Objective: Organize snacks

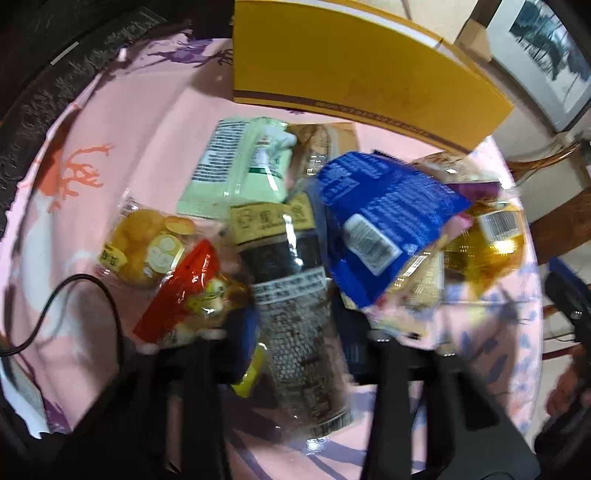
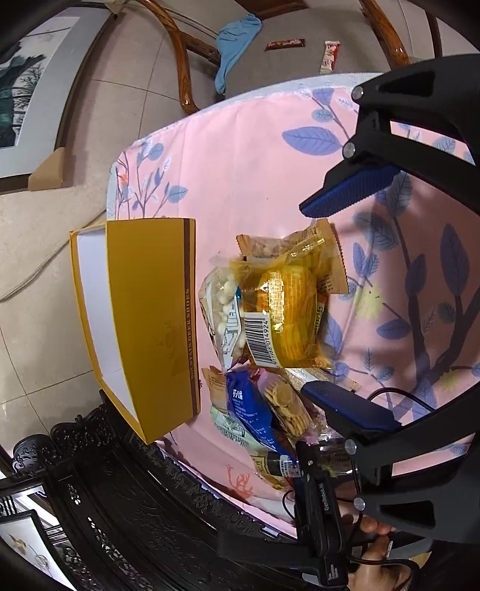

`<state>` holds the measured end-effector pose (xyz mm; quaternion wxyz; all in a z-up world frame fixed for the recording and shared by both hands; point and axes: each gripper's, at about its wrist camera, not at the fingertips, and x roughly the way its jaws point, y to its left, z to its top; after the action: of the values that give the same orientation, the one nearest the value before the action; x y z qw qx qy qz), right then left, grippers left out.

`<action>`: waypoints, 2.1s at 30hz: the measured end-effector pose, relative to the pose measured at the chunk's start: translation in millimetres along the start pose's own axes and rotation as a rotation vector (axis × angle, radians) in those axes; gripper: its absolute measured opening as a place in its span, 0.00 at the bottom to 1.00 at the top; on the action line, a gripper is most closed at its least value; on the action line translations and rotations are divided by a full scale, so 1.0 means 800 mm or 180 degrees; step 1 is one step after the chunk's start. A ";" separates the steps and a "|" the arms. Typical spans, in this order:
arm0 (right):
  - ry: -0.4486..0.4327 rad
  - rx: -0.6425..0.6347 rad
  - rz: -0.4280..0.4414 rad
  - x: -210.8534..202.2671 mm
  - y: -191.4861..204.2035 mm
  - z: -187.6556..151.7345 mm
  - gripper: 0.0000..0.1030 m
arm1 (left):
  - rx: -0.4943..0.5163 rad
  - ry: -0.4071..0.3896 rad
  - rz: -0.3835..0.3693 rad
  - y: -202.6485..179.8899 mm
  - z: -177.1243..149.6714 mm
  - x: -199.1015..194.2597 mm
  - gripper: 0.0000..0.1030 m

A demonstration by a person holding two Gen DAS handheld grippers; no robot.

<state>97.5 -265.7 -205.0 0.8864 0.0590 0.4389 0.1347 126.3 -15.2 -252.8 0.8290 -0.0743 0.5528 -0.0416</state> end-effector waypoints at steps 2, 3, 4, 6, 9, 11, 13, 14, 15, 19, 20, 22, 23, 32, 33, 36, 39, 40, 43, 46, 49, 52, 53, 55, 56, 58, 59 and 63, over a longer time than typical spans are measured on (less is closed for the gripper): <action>-0.0011 -0.0012 0.0017 0.001 0.000 0.000 0.88 | 0.0027 -0.0018 -0.0064 0.002 -0.004 -0.006 0.29; -0.0007 -0.0020 0.0032 0.002 -0.001 0.002 0.88 | 0.0010 -0.0040 -0.0121 0.005 -0.007 -0.011 0.28; -0.0006 -0.0022 0.0045 0.003 -0.001 0.003 0.88 | -0.0007 -0.0080 -0.0172 0.006 -0.009 -0.019 0.28; 0.0003 -0.0049 0.0094 0.006 0.000 0.007 0.88 | -0.0023 -0.0201 -0.0252 0.011 -0.010 -0.037 0.28; 0.0019 -0.0137 0.0147 0.014 0.007 0.013 0.88 | 0.0019 -0.0404 -0.0322 0.014 -0.008 -0.069 0.28; 0.0012 -0.0229 0.0126 0.025 0.013 0.017 0.92 | 0.0044 -0.0456 -0.0284 0.014 -0.005 -0.079 0.28; 0.0062 -0.0273 0.0110 0.040 0.018 0.023 0.92 | 0.0009 -0.0440 -0.0265 0.017 -0.005 -0.080 0.28; 0.0088 -0.0282 0.0112 0.046 0.020 0.025 0.92 | -0.0009 -0.0431 -0.0261 0.020 -0.007 -0.080 0.28; 0.0130 -0.0308 0.0090 0.057 0.023 0.027 0.92 | -0.0028 -0.0421 -0.0256 0.021 -0.009 -0.080 0.28; 0.0274 -0.0479 -0.0061 0.089 0.033 0.027 0.92 | -0.0056 -0.0396 -0.0226 0.024 -0.011 -0.077 0.28; 0.0290 -0.0527 -0.0102 0.092 0.034 0.026 0.89 | -0.0065 -0.0398 -0.0221 0.025 -0.011 -0.076 0.28; 0.0262 -0.0561 -0.0101 0.090 0.033 0.025 0.77 | -0.0086 -0.0402 -0.0218 0.029 -0.010 -0.077 0.28; 0.0263 -0.0553 -0.0095 0.087 0.031 0.025 0.76 | -0.0099 -0.0407 -0.0222 0.029 -0.010 -0.078 0.28; 0.0019 -0.0378 -0.0057 0.020 0.015 0.024 0.72 | -0.0079 -0.0605 -0.0357 0.028 0.004 -0.104 0.28; -0.0030 -0.0368 -0.0047 0.011 0.014 0.025 0.72 | -0.0070 -0.0628 -0.0376 0.029 0.005 -0.108 0.28; -0.0136 -0.0330 -0.0026 -0.010 0.015 0.033 0.72 | -0.0029 -0.0709 -0.0434 0.026 0.013 -0.121 0.28; -0.0211 -0.0301 -0.0013 -0.021 0.017 0.039 0.72 | 0.0011 -0.0789 -0.0476 0.023 0.021 -0.135 0.28; -0.0237 -0.0292 -0.0014 -0.023 0.018 0.042 0.72 | 0.0023 -0.0817 -0.0490 0.022 0.023 -0.139 0.28; -0.0310 -0.0284 0.0013 -0.031 0.024 0.049 0.72 | 0.0055 -0.0893 -0.0523 0.017 0.032 -0.151 0.28; -0.0373 -0.0300 0.0039 -0.036 0.029 0.058 0.72 | 0.0061 -0.0963 -0.0564 0.017 0.042 -0.163 0.28; -0.0442 -0.0320 0.0055 -0.042 0.032 0.069 0.72 | 0.0053 -0.1036 -0.0620 0.016 0.056 -0.174 0.28; -0.0539 -0.0341 0.0074 -0.048 0.033 0.090 0.72 | 0.0092 -0.1153 -0.0662 0.010 0.077 -0.187 0.28; -0.0577 -0.0345 0.0081 -0.049 0.033 0.099 0.72 | 0.0112 -0.1185 -0.0674 0.007 0.085 -0.191 0.28; -0.0647 -0.0352 0.0088 -0.052 0.032 0.114 0.72 | 0.0178 -0.1264 -0.0691 0.000 0.106 -0.197 0.28; -0.0684 -0.0357 0.0090 -0.052 0.031 0.124 0.72 | 0.0205 -0.1296 -0.0693 -0.003 0.115 -0.200 0.28; -0.0748 -0.0371 0.0088 -0.052 0.030 0.142 0.72 | 0.0263 -0.1371 -0.0710 -0.011 0.137 -0.206 0.28; -0.0790 -0.0387 0.0084 -0.053 0.030 0.153 0.72 | 0.0280 -0.1402 -0.0725 -0.014 0.147 -0.208 0.28; -0.0932 -0.0392 0.0113 -0.053 0.029 0.194 0.72 | 0.0357 -0.1526 -0.0759 -0.028 0.192 -0.218 0.28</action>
<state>191.8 -253.9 -73.2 0.9404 0.0312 0.2948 0.1669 201.2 0.8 -31.8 0.9282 -0.1005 0.3249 -0.1507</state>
